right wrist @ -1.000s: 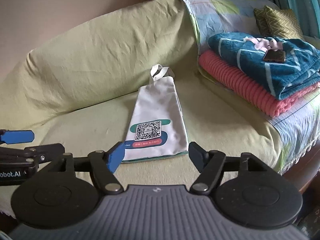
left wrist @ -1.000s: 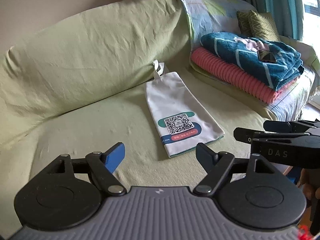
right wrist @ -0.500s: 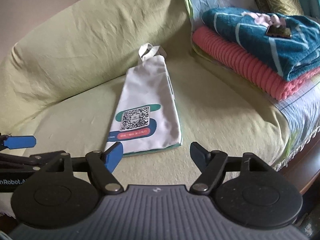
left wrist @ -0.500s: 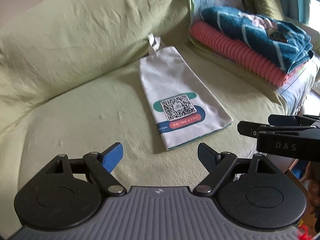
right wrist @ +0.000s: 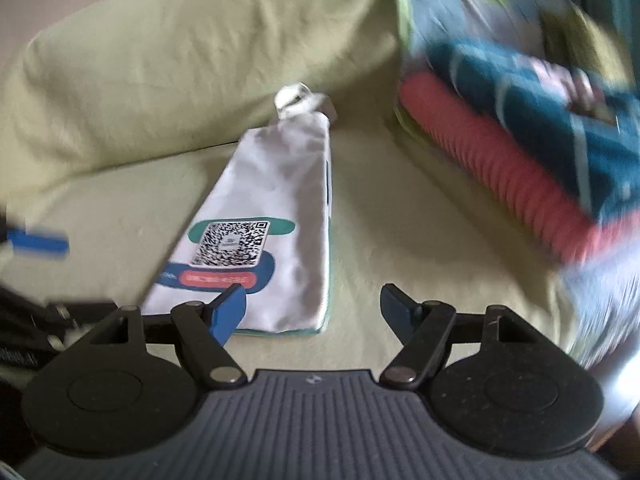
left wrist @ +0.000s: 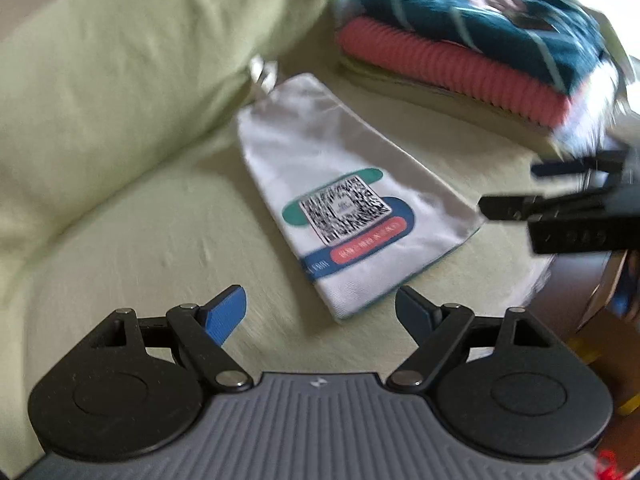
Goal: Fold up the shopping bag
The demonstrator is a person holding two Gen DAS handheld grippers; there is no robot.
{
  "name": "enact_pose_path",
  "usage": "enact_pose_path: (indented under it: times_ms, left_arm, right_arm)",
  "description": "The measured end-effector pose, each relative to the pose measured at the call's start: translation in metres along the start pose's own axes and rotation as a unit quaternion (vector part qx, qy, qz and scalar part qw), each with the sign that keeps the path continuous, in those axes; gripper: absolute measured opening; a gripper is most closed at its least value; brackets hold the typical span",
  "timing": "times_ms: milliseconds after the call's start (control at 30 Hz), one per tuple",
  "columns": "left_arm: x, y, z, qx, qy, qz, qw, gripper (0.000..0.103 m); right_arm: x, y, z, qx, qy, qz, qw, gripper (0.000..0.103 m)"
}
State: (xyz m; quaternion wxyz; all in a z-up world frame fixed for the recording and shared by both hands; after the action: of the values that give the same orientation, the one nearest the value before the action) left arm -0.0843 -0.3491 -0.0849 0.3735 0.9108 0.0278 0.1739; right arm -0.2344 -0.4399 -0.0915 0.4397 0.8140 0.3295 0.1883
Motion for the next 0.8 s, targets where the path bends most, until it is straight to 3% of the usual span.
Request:
enact_pose_path:
  times_ms: [100,167,267,300,333,400,433,500,600,633,667,800]
  left_arm:
    - [-0.01,-0.013,0.006,-0.041,0.02,0.118,0.9919,0.084]
    - [-0.024,-0.025,0.01,-0.069,0.036,0.224,0.9715,0.084]
    - [-0.045,-0.048,0.019,-0.1,0.065,0.37,0.9214,0.083]
    - [-0.05,-0.055,0.024,-0.103,0.075,0.408,0.9038,0.08]
    - [-0.054,-0.061,0.029,-0.105,0.083,0.442,0.8869,0.076]
    - [-0.058,-0.068,0.038,-0.107,0.092,0.484,0.8639,0.068]
    - [-0.059,-0.072,0.043,-0.108,0.098,0.502,0.8525,0.063]
    - [-0.062,-0.079,0.052,-0.106,0.109,0.542,0.8267,0.059]
    - [-0.065,-0.096,0.063,-0.125,0.126,0.601,0.7789,0.05]
    - [-0.065,-0.099,0.066,-0.131,0.127,0.613,0.7689,0.048]
    - [-0.065,-0.101,0.069,-0.135,0.126,0.618,0.7643,0.048]
    - [-0.059,-0.096,0.078,-0.151,0.113,0.62,0.7619,0.043]
  right_arm:
    - [0.015,-0.019,0.004,-0.03,-0.014,-0.148,0.988,0.072]
    - [0.025,-0.032,0.007,-0.05,-0.024,-0.245,0.968,0.072]
    - [0.041,-0.052,0.011,-0.078,-0.038,-0.386,0.919,0.071]
    - [0.046,-0.058,0.012,-0.087,-0.042,-0.431,0.897,0.069]
    - [0.046,-0.062,0.014,-0.09,-0.043,-0.455,0.885,0.067]
    - [0.041,-0.069,0.021,-0.09,-0.041,-0.484,0.87,0.045]
    - [0.039,-0.072,0.024,-0.09,-0.039,-0.498,0.862,0.042]
    - [0.034,-0.078,0.03,-0.091,-0.037,-0.526,0.845,0.04]
    - [0.027,-0.088,0.039,-0.091,-0.034,-0.567,0.818,0.037]
    - [0.024,-0.091,0.042,-0.091,-0.033,-0.58,0.809,0.036]
    - [0.038,-0.085,0.046,-0.093,-0.03,-0.589,0.802,0.032]
    - [0.046,-0.09,0.059,-0.11,-0.018,-0.624,0.774,0.015]
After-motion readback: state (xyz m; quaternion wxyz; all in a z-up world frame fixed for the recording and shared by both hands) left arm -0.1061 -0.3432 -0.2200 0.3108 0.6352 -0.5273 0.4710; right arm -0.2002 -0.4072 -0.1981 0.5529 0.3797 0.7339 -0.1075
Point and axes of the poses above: each gripper's, at about its wrist camera, not at the fingertips, and z roughly the way its jaws point, x to its left, y to its top, the point moved 3 cm from there along z, roughly the way its jaws point
